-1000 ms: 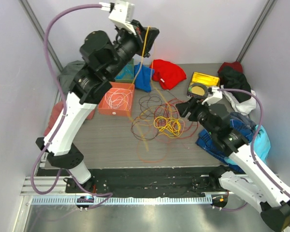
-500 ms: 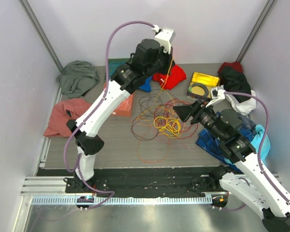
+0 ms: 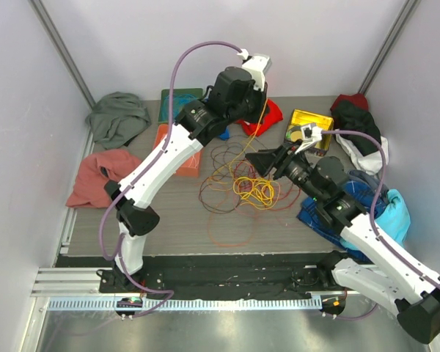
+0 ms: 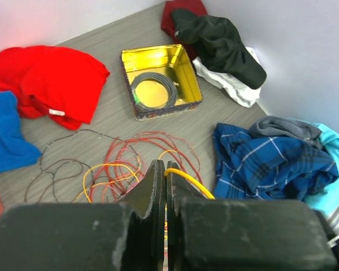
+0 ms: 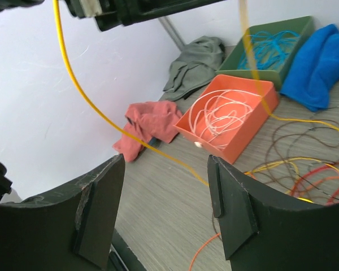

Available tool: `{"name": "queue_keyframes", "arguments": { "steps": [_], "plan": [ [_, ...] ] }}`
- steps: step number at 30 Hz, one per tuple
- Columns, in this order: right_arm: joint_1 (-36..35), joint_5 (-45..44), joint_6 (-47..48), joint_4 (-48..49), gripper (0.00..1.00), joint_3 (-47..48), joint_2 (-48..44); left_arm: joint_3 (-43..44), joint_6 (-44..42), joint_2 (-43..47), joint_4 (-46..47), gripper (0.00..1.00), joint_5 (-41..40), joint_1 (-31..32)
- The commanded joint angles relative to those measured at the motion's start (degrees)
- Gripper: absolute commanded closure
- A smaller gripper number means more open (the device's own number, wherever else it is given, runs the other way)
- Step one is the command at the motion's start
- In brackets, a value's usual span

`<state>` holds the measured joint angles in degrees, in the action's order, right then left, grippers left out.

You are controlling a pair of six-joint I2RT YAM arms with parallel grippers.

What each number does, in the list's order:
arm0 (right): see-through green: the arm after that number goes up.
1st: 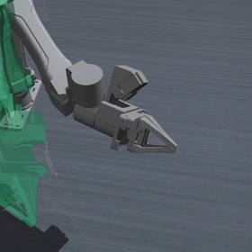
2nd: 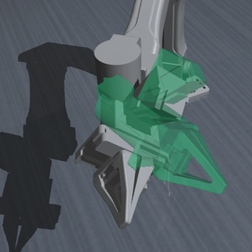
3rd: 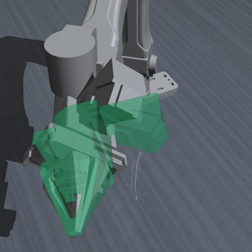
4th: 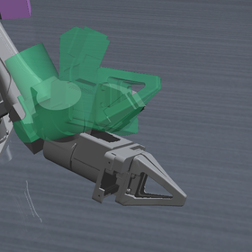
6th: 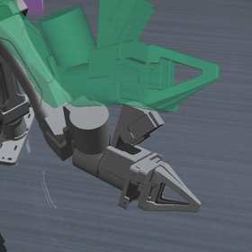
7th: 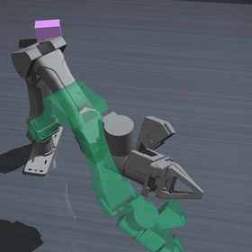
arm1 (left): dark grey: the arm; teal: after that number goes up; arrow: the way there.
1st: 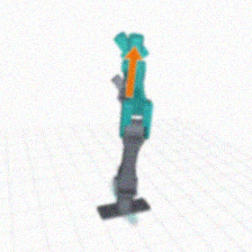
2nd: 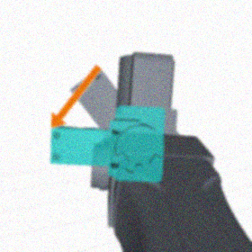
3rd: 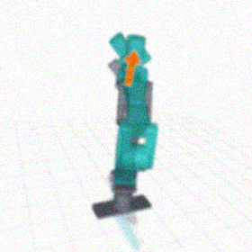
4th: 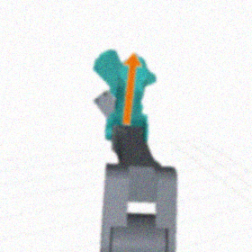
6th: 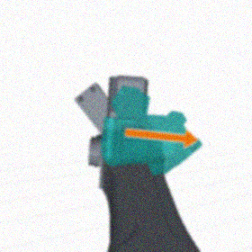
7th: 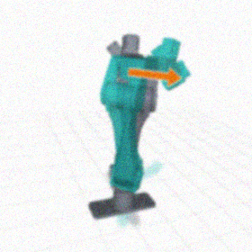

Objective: Untangle the cables

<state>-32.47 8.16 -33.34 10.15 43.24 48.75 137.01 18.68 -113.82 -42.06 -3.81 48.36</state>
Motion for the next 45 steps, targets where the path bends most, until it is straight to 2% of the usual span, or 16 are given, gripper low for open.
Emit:
{"name": "queue_keyframes", "arguments": {
  "steps": [1,5,7,11,14,21,27,33,39,42,43,45],
  "plan": [
    [-4.00,-2.79,1.52,9.00,0.32,1.66,2.74,0.01,0.66,0.88,1.10,1.00,1.35,0.77],
    [-5.41,-3.06,0.83,12.34,0.34,2.72,5.82,-0.43,0.66,0.97,1.46,1.00,1.44,0.95],
    [-6.02,-4.20,1.00,12.61,0.40,3.25,7.41,-0.60,0.48,1.06,1.46,1.00,1.35,0.95],
    [-6.12,-7.80,1.35,11.91,0.81,2.81,7.15,-1.66,0.13,1.93,1.55,1.00,1.27,0.95],
    [-6.03,-14.29,3.62,8.49,0.99,2.28,4.08,-2.80,-0.57,3.33,1.46,1.00,1.09,0.95],
    [-6.03,-26.78,12.32,-6.44,0.99,2.20,-5.41,-8.06,-4.00,7.90,1.02,1.00,1.62,0.86],
    [-6.03,-30.66,15.06,-9.80,0.99,-0.09,-9.46,-9.83,-3.65,10.63,0.67,1.00,9.59,0.69],
    [-5.94,-29.61,16.11,-9.37,0.99,-3.69,-10.26,-6.42,-0.14,12.57,0.23,1.00,18.73,0.77],
    [-5.94,-22.41,15.94,-5.33,0.99,-5.01,-8.15,-2.73,5.13,12.40,4.35,1.00,24.55,0.77],
    [-6.03,-21.09,15.68,-3.21,0.91,-5.62,-7.71,0.43,7.33,10.38,4.45,1.00,27.01,0.77],
    [-5.94,-20.65,15.68,-2.86,0.84,-5.54,-7.27,1.06,8.30,9.94,4.62,1.00,28.06,0.77],
    [-6.03,-20.21,15.68,-2.59,0.81,-5.19,-6.65,1.68,9.27,9.15,5.32,1.00,28.86,0.77]
  ]
}}
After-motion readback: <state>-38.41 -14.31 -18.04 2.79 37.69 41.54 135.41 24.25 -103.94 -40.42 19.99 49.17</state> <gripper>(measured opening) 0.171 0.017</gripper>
